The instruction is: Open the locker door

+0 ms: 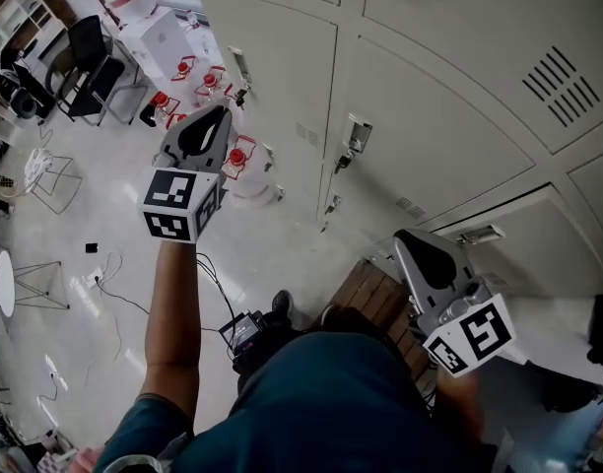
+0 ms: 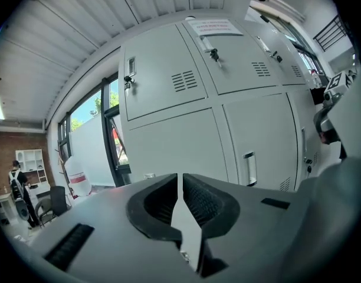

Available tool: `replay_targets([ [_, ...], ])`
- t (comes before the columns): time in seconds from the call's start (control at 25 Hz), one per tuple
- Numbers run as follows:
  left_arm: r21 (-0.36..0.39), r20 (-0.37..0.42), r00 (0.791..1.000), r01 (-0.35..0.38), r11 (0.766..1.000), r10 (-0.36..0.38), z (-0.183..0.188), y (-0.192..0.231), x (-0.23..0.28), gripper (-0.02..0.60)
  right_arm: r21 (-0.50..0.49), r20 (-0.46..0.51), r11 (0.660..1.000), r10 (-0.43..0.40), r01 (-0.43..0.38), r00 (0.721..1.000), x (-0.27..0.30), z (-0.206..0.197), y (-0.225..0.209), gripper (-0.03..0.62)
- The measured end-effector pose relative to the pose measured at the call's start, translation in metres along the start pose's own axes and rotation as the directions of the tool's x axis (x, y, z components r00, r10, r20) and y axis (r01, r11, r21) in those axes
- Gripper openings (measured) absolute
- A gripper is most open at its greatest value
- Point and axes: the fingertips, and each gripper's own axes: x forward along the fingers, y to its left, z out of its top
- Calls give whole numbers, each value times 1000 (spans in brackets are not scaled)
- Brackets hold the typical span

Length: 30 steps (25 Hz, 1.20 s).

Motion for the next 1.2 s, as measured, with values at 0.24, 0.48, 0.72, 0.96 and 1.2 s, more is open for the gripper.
replay_targets([
  [0.24,-36,-39,999,11,999,-12,-40,32,54,52,32,-33,999,-43,44,999,33,-28,0,37],
  [0.48,-41,-60,998,14,999,-16,-74,62,102,97,52,-54,994,-93,96,994,64,-48,-4,37],
  [0.72,-69,-61,998,-5,998,0,-96,87,142,104,70,-103,985,-150,157,983,76,-68,-7,37],
  [0.96,-66,-62,998,-11,998,7,-104,99,171,104,83,-129,972,-208,220,970,75,-76,-9,37],
  [1.2,-51,-48,997,-57,997,55,-107,107,188,109,95,-146,962,-243,258,959,79,-83,-11,37],
])
